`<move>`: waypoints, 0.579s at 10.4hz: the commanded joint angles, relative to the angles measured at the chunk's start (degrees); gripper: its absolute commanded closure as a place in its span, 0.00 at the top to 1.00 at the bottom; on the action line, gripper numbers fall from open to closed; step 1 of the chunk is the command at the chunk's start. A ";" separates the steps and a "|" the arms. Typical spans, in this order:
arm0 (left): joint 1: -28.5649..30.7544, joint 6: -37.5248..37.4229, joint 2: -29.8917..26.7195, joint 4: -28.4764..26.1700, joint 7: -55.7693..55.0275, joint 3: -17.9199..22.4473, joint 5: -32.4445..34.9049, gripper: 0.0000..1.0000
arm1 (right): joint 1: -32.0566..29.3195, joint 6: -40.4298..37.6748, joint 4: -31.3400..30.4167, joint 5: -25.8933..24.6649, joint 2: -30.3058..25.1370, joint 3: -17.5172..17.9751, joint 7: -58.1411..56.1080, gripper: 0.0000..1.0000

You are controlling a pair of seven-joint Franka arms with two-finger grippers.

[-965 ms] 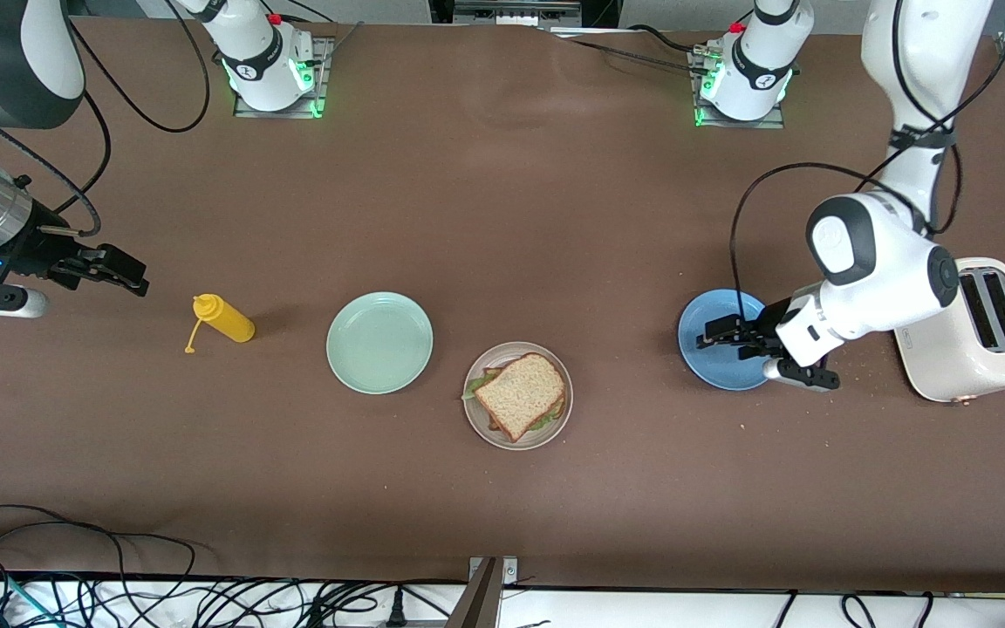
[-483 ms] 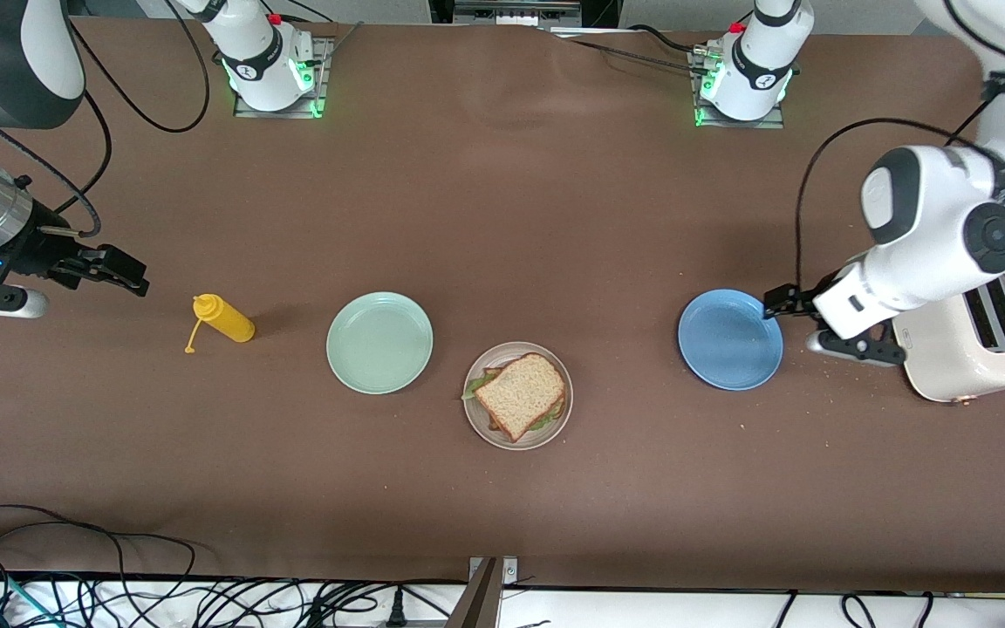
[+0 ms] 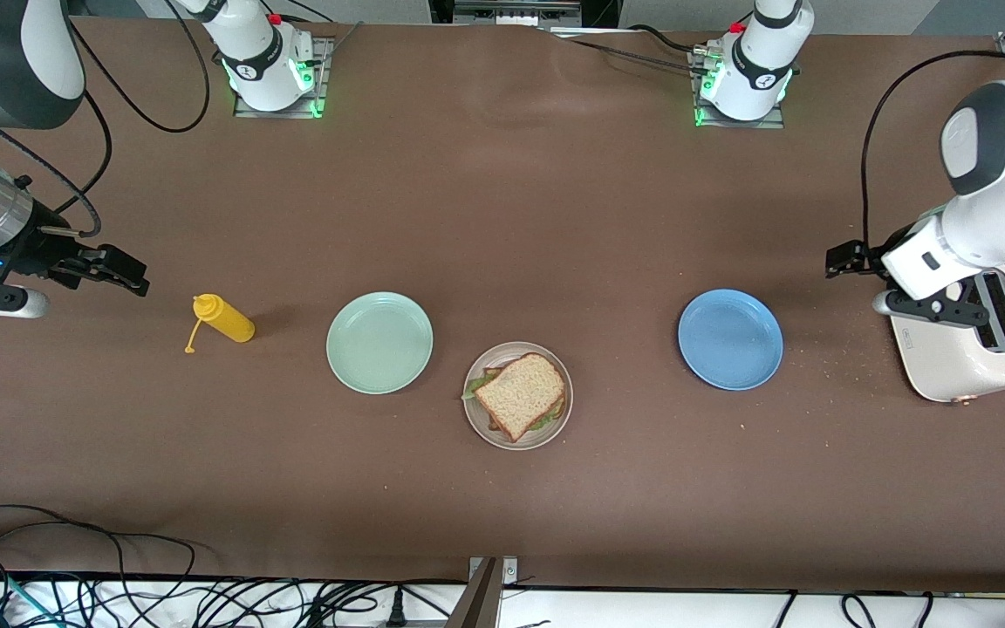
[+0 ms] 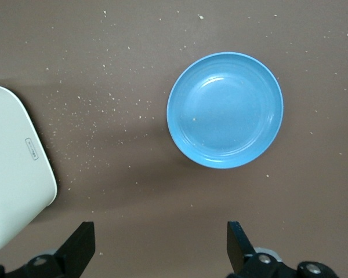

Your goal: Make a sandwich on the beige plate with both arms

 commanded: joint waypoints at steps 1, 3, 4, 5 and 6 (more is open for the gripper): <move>1.81 -5.90 -0.80 3.82 -1.05 -3.19 5.34 1.00 | 0.29 -1.09 1.26 0.94 0.42 -0.24 0.36 1.00; 1.82 -11.25 -0.98 7.86 -1.05 -3.29 4.93 1.00 | 0.20 -1.09 1.26 0.95 0.42 -0.24 0.09 1.00; 1.82 -13.63 -0.98 9.80 -1.05 -3.29 4.66 1.00 | 0.20 -1.00 1.26 0.95 0.42 -0.24 0.18 1.00; 1.82 -15.40 -0.98 11.38 -1.05 -3.29 4.48 1.00 | 0.20 -1.00 1.26 0.86 0.42 -0.24 0.27 1.00; 1.82 -16.72 -0.89 13.40 -1.05 -3.29 4.31 1.00 | 0.20 -1.00 1.26 0.86 0.42 -0.24 0.27 1.00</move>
